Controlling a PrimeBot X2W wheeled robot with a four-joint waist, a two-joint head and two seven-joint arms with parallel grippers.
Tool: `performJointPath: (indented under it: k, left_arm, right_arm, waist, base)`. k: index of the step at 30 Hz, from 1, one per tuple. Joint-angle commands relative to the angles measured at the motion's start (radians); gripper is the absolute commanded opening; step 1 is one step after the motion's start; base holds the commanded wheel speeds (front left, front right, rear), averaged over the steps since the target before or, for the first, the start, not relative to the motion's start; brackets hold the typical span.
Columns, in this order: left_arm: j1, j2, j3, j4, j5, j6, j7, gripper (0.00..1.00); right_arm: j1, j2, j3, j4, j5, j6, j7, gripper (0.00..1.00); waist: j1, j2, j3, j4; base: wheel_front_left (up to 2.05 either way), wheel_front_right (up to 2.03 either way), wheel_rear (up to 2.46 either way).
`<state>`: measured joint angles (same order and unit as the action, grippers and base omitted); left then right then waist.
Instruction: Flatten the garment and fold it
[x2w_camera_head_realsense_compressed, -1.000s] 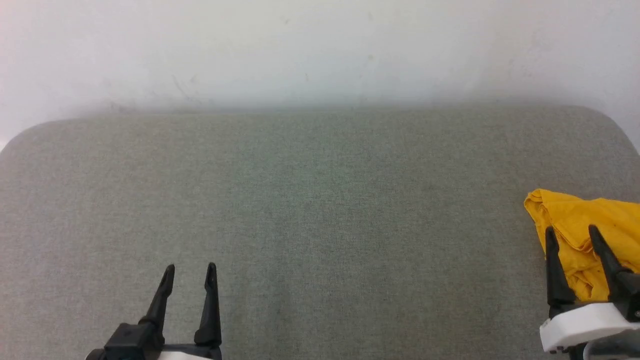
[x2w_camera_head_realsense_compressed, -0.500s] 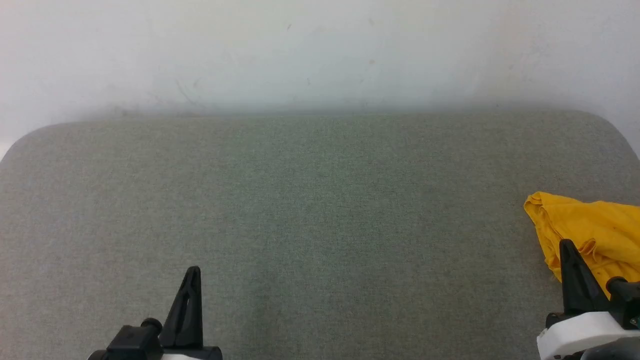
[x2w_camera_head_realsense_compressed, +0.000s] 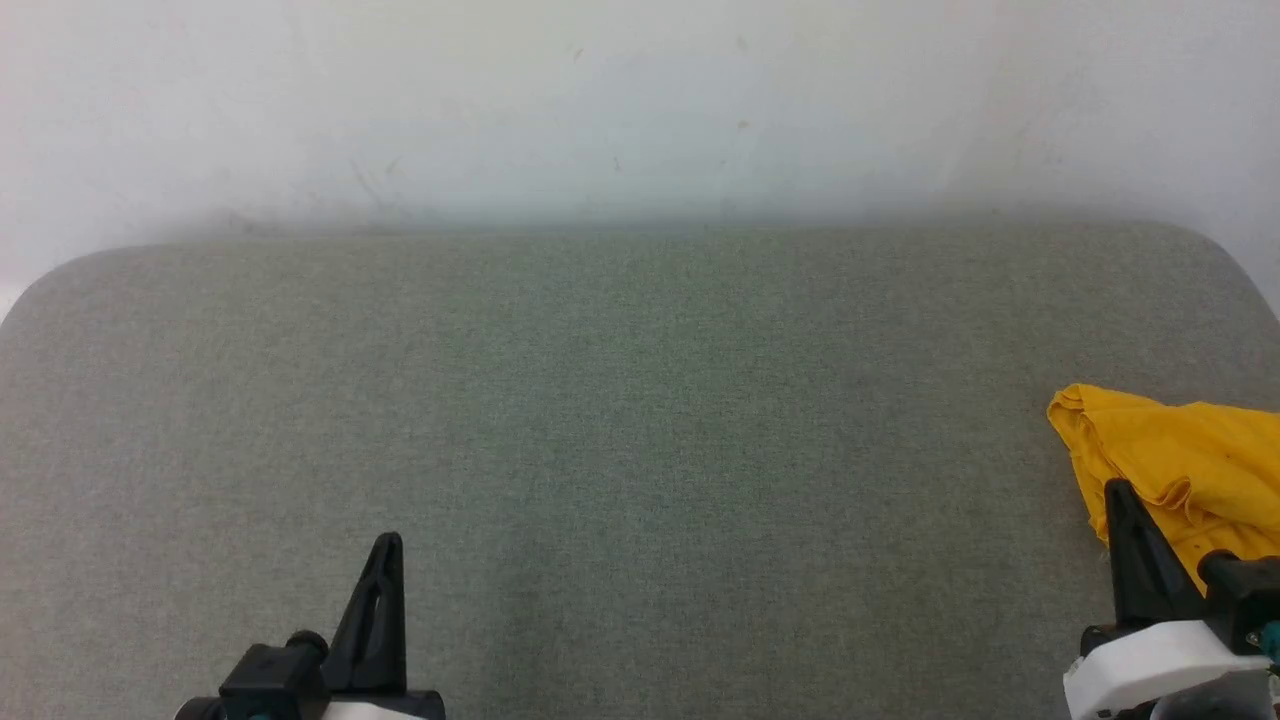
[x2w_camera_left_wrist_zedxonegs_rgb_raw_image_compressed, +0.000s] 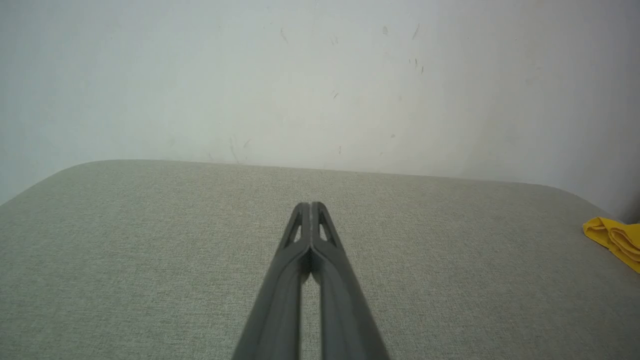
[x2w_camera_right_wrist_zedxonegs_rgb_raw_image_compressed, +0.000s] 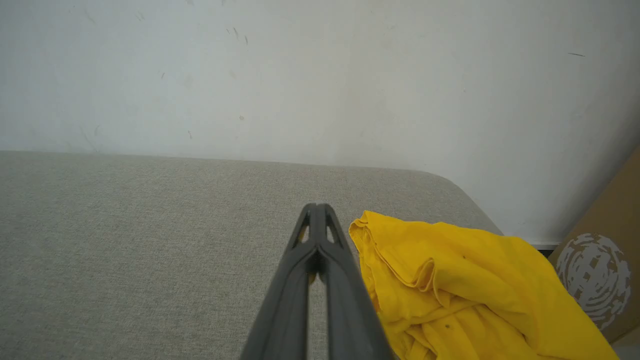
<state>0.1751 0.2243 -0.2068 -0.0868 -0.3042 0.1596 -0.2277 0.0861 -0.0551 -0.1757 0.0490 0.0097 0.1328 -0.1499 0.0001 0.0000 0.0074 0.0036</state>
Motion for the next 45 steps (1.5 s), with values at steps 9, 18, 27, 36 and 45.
performJointPath:
  k: [9, 18, 27, 36, 45]
  left_arm:
    - [-0.032, -0.018, 0.024, 0.01, 0.035, -0.018, 0.021, 0.0]
    - [-0.044, -0.032, 0.04, 0.017, 0.059, -0.031, 0.04, 0.0]
    - [-0.057, -0.046, 0.056, 0.024, 0.083, -0.043, 0.058, 0.0]
    - [-0.07, -0.06, 0.073, 0.03, 0.107, -0.056, 0.076, 0.0]
    - [-0.083, -0.074, 0.089, 0.037, 0.131, -0.068, 0.095, 0.0]
  right_arm:
    - [-0.016, 0.001, 0.02, -0.007, -0.002, 0.0, 0.014, 0.0]
    - [-0.022, 0.001, 0.033, -0.011, -0.003, -0.001, 0.026, 0.0]
    - [-0.028, 0.002, 0.047, -0.015, -0.003, -0.001, 0.038, 0.0]
    - [-0.035, 0.002, 0.061, -0.018, -0.004, -0.001, 0.05, 0.0]
    - [-0.041, 0.002, 0.075, -0.022, -0.005, -0.001, 0.062, 0.0]
  waist:
    - [0.0, 0.0, -0.001, 0.0]
    - [0.0, 0.0, -0.001, -0.001]
    - [0.0, 0.0, -0.002, -0.001]
    - [0.0, 0.0, -0.002, -0.001]
    - [0.0, 0.0, -0.003, -0.001]
  base:
    - [0.0, 0.0, 0.0]
    - [0.0, 0.0, 0.0]
    - [0.0, 0.0, 0.0]
    - [0.0, 0.0, 0.0]
    - [0.0, 0.0, 0.0]
